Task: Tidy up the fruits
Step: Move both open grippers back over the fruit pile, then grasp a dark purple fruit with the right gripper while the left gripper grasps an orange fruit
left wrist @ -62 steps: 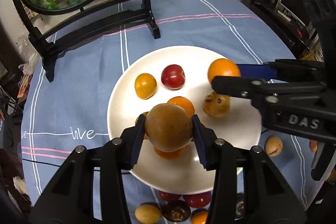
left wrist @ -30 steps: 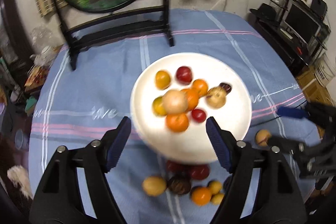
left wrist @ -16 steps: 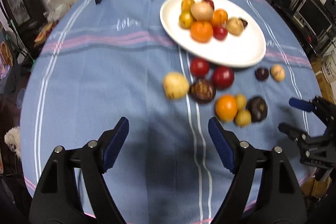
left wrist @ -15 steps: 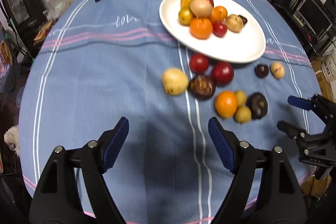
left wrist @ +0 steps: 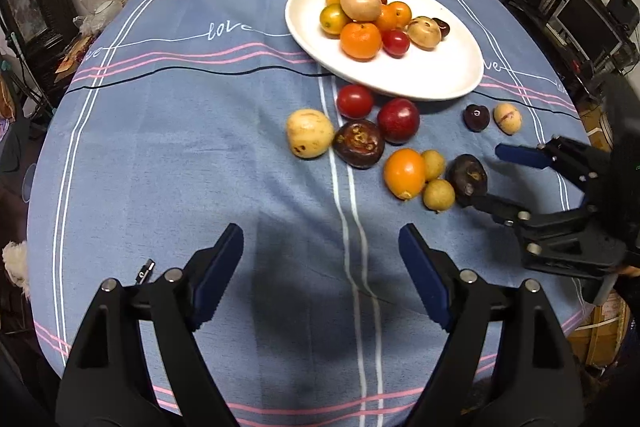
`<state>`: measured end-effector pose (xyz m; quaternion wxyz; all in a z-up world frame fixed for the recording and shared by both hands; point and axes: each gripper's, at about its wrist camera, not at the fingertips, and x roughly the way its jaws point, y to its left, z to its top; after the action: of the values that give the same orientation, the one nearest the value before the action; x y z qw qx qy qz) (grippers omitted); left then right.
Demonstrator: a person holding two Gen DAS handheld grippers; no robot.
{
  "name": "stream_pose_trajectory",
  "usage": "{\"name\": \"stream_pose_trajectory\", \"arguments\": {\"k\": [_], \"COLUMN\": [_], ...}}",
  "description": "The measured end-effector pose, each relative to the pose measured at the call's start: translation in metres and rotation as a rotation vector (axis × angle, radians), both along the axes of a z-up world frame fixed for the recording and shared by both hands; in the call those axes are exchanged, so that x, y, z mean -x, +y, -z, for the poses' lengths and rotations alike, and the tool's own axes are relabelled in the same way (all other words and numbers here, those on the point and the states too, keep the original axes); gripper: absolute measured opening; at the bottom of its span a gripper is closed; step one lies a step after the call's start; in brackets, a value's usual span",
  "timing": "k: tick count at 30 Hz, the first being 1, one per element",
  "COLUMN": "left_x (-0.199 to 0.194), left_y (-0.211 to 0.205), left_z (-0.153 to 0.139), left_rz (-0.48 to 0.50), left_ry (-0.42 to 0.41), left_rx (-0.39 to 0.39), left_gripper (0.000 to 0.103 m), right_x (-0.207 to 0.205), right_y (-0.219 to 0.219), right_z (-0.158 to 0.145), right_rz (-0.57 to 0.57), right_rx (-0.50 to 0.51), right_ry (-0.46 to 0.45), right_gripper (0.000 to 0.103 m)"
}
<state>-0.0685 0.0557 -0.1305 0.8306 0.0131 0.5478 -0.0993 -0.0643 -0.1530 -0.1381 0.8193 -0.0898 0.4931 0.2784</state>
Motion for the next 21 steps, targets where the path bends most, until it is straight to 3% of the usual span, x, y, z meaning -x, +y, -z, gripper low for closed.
{"name": "stream_pose_trajectory", "arguments": {"k": [4, 8, 10, 13, 15, 17, 20, 21], "left_x": [-0.006, -0.004, -0.003, -0.002, -0.002, -0.003, -0.006, -0.008], "left_y": [0.005, 0.013, 0.018, 0.023, 0.025, 0.026, 0.023, 0.020], "left_z": [0.009, 0.007, 0.008, 0.010, 0.011, 0.011, 0.012, 0.013], "left_rz": [-0.041, -0.062, -0.078, -0.090, -0.094, -0.096, -0.086, -0.078], "left_ry": [0.041, 0.031, 0.037, 0.043, 0.044, 0.045, 0.045, 0.049], "left_rx": [0.008, 0.011, 0.013, 0.018, 0.025, 0.032, 0.034, 0.031], "left_gripper": [0.083, 0.083, 0.083, 0.083, 0.083, 0.083, 0.083, 0.083], "right_x": [0.003, -0.003, -0.010, -0.023, -0.016, -0.005, -0.002, -0.002], "right_y": [0.026, 0.053, 0.057, 0.048, 0.041, 0.033, 0.007, 0.000], "right_z": [-0.010, 0.007, 0.011, 0.010, 0.004, -0.004, -0.014, -0.014], "right_rz": [-0.133, -0.193, -0.156, -0.121, -0.181, -0.196, -0.083, -0.030], "right_rx": [-0.095, -0.039, 0.005, -0.085, -0.174, -0.179, -0.197, -0.150], "right_ry": [0.071, 0.142, 0.110, 0.214, 0.308, 0.298, 0.222, 0.172], "right_gripper": [0.065, 0.067, 0.067, 0.067, 0.066, 0.066, 0.066, 0.066]}}
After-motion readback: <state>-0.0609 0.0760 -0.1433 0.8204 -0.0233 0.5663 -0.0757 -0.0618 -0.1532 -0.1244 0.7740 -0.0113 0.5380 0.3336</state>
